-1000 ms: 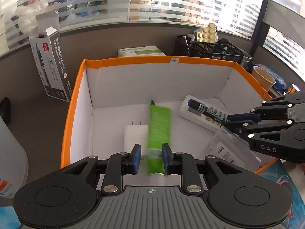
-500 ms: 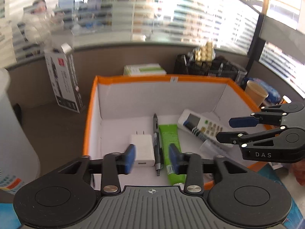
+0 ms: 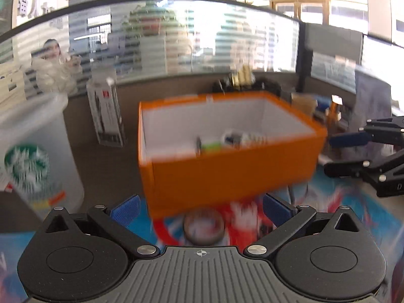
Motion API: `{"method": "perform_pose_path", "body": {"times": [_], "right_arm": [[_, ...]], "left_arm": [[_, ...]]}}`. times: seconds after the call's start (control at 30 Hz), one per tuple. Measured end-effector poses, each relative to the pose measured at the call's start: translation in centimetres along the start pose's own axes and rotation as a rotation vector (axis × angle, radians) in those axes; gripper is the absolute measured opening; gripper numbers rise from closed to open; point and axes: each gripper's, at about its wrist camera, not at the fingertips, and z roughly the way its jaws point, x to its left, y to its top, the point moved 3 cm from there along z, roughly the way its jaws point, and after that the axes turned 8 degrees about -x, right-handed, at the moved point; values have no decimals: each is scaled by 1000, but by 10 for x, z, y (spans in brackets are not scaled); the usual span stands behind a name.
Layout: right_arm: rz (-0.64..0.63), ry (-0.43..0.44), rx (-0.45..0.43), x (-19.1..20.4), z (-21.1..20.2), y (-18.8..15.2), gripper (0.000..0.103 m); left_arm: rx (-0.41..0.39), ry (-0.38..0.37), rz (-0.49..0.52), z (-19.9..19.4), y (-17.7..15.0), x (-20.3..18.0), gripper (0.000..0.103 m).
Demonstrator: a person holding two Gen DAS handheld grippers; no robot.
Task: Organize rigid objects
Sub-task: 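Move both tools back over the mat toward the pens and red stick, then grasp a black pen with the left tool while the right tool grasps the red-and-white stick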
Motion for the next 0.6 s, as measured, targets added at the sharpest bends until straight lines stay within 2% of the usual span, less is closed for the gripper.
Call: {"method": "perform_pose_path", "body": {"times": [0.03,0.07,0.17,0.3,0.6], "right_arm": [[-2,-1,32,3,1,-12,45],[-4,-6,69,5,4,-23,36],[2,21,150,10,12,-47,27],[2,52,175,14,18,-60,27],[38,91,189,8,27,-70,27]], "left_arm": [[7,-1,7,-2,-8,-3,103],[13,-6,11,-3,-15,-6,103],[39,-23,37,-6,-33,-17,103],[88,-52,74,0,-48,-34,103],[131,-123,66,14,-61,-53,103]]}}
